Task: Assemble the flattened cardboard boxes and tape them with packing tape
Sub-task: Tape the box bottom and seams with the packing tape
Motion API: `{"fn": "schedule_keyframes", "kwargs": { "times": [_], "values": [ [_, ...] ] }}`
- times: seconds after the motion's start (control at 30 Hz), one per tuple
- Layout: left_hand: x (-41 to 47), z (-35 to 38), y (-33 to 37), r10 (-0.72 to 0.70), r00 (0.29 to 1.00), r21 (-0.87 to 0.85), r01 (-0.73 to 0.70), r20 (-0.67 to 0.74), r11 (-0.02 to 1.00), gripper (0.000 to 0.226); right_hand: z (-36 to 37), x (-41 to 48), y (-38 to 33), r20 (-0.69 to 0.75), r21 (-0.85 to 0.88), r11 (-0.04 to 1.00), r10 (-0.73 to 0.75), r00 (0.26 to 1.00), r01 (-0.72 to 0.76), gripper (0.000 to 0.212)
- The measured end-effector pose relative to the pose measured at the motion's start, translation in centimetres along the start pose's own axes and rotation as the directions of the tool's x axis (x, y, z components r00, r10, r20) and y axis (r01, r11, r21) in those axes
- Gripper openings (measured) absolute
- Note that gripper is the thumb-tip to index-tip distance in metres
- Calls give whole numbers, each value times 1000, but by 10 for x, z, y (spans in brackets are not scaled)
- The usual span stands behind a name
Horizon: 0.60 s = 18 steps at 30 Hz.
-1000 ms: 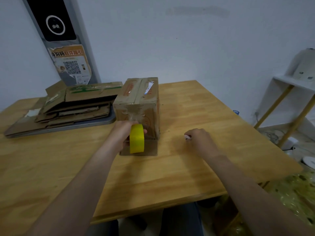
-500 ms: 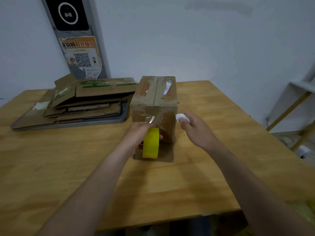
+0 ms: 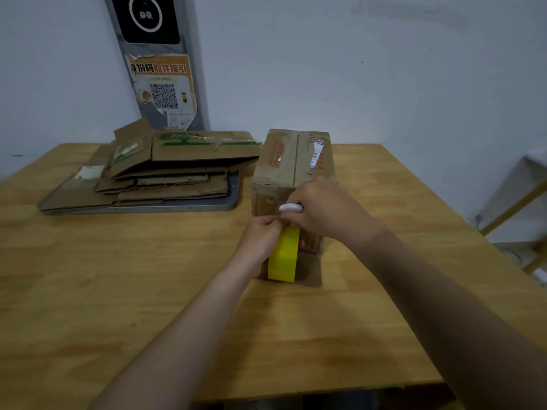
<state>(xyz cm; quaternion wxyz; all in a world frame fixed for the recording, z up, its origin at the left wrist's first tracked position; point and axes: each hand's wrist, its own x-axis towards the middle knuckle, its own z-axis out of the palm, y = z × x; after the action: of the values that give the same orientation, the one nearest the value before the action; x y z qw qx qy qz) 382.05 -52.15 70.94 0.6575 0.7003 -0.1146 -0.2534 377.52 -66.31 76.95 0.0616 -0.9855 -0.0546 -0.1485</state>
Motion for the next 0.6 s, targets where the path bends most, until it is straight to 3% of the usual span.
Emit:
{"fn": "schedule_keyframes", "kwargs": {
  "times": [0.27,0.43,0.6],
  "values": [
    [5,-2,3,-16,1000,-24,17,22,1000,25,-3,13,-15,51,-208,977,55,997,-43,53],
    [6,-6,11,-36,999,42,35,26,999,24,-9,8,-14,81,-210,974,105,991,-86,36],
    [8,-8,9,-57,998,60,54,41,997,21,-14,-20,5,41,-139,976,174,984,-167,37]
  ]
}}
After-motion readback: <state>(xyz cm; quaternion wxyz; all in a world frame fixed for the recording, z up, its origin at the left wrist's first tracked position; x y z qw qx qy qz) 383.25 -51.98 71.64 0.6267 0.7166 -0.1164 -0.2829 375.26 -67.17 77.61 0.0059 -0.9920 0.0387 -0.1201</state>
